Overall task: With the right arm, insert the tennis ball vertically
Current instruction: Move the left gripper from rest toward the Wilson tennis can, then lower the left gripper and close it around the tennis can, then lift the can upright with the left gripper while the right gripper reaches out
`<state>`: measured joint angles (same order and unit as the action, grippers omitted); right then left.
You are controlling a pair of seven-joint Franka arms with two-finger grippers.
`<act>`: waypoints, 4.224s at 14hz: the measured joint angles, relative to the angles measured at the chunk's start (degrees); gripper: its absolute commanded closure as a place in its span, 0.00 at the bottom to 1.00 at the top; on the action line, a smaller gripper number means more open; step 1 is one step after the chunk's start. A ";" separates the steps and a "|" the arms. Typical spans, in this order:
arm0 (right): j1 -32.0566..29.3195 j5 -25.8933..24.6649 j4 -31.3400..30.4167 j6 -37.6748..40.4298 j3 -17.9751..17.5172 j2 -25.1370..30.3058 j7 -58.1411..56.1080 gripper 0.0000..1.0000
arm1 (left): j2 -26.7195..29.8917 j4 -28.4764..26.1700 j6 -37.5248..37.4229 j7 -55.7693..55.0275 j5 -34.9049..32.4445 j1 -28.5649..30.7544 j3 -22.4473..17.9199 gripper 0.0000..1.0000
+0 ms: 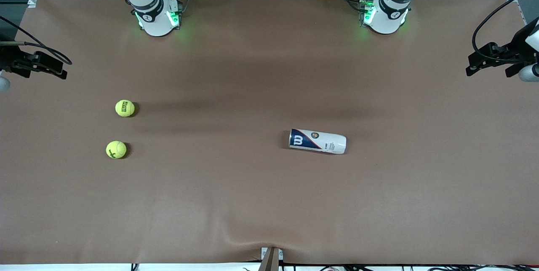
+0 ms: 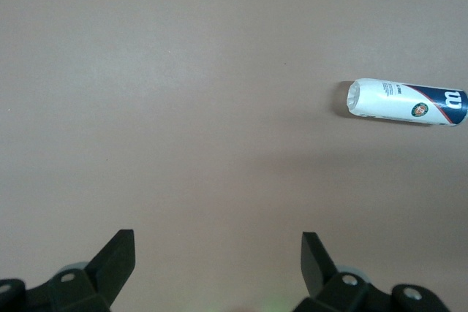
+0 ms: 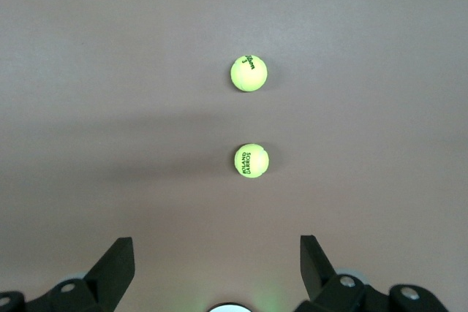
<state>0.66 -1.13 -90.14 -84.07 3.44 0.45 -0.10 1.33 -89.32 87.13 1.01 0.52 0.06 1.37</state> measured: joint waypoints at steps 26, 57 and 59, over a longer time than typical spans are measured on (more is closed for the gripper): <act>-0.09 -0.07 -0.89 -8.34 0.22 -6.91 0.01 0.00 | -17.42 1.15 8.39 25.60 6.48 -11.08 3.17 0.00; -0.42 -0.06 -1.05 -8.42 0.30 -7.11 1.43 0.00 | -41.13 2.20 37.25 68.05 -0.52 -24.76 5.89 0.00; -0.42 -0.06 -1.05 -8.44 0.30 -7.12 1.43 0.00 | -41.46 1.60 37.25 68.08 -1.73 -24.73 5.80 0.00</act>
<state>0.24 -1.19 -91.19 -92.51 3.74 -6.67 1.33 -40.13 -87.72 124.38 69.09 -1.21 -24.67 7.18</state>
